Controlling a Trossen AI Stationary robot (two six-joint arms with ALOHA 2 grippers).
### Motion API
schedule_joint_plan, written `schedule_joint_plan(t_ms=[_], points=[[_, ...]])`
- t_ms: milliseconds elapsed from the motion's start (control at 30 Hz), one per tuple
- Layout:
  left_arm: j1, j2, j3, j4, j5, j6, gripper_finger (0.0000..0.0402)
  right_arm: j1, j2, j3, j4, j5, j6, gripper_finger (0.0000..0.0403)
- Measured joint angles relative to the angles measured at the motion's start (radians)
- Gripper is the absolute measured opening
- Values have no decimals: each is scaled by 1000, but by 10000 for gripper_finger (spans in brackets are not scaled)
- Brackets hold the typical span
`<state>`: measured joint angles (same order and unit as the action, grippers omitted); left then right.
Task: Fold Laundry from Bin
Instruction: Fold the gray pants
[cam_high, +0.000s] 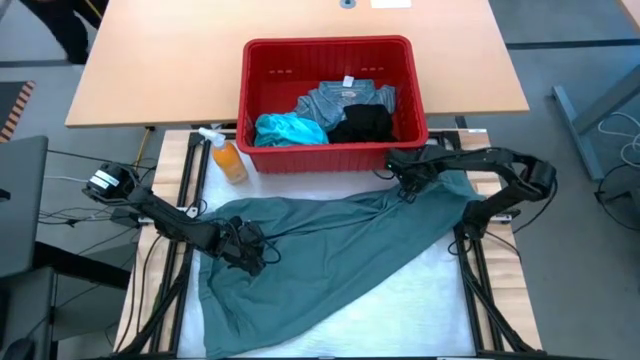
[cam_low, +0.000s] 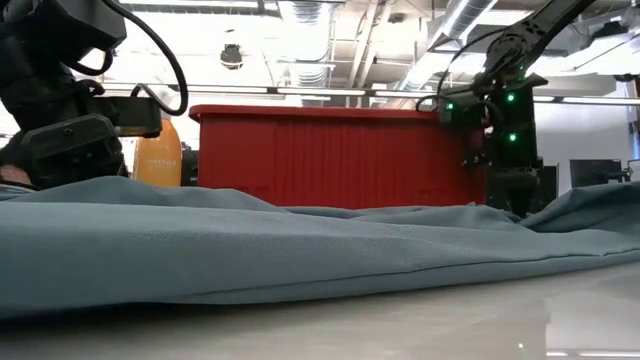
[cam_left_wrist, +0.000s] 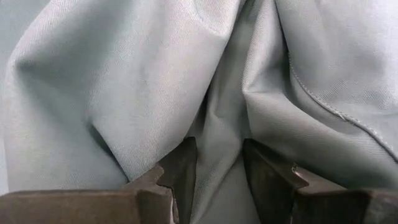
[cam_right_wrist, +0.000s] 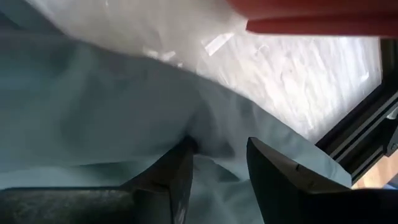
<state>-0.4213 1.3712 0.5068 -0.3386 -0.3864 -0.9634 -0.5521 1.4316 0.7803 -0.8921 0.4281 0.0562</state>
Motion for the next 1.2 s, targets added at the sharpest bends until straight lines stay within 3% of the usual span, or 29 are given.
schedule_joint_plan(t_ms=[100, 267, 500, 733, 867, 933, 1000, 1067, 1200], points=[[0, 0, 0, 0, 1, 0, 125, -10, 19, -1, 1, 4, -29, 137], [0, 0, 0, 0, 1, 1, 125, -13, 12, -1, 0, 2, -96, 22], [0, 0, 0, 0, -2, -8, 125, 57, -175, 28, -79, 131, -93, 13], [0, 0, 0, 0, -4, -18, 125, 206, -463, 31, -77, 493, -56, 12], [0, 0, 0, 0, -4, -33, 125, 298, -585, 32, -56, 569, -46, 12], [0, 0, 0, 0, -5, -45, 125, 345, -624, 32, -71, 528, -6, 12], [0, 0, 0, 0, -7, -52, 125, 392, -643, 32, -99, 419, 70, 12], [0, 0, 0, 0, -7, -54, 125, 429, -648, 32, -127, 256, 176, 12], [0, 0, 0, 0, -4, -54, 125, 485, -619, 32, -129, -171, 467, 26]])
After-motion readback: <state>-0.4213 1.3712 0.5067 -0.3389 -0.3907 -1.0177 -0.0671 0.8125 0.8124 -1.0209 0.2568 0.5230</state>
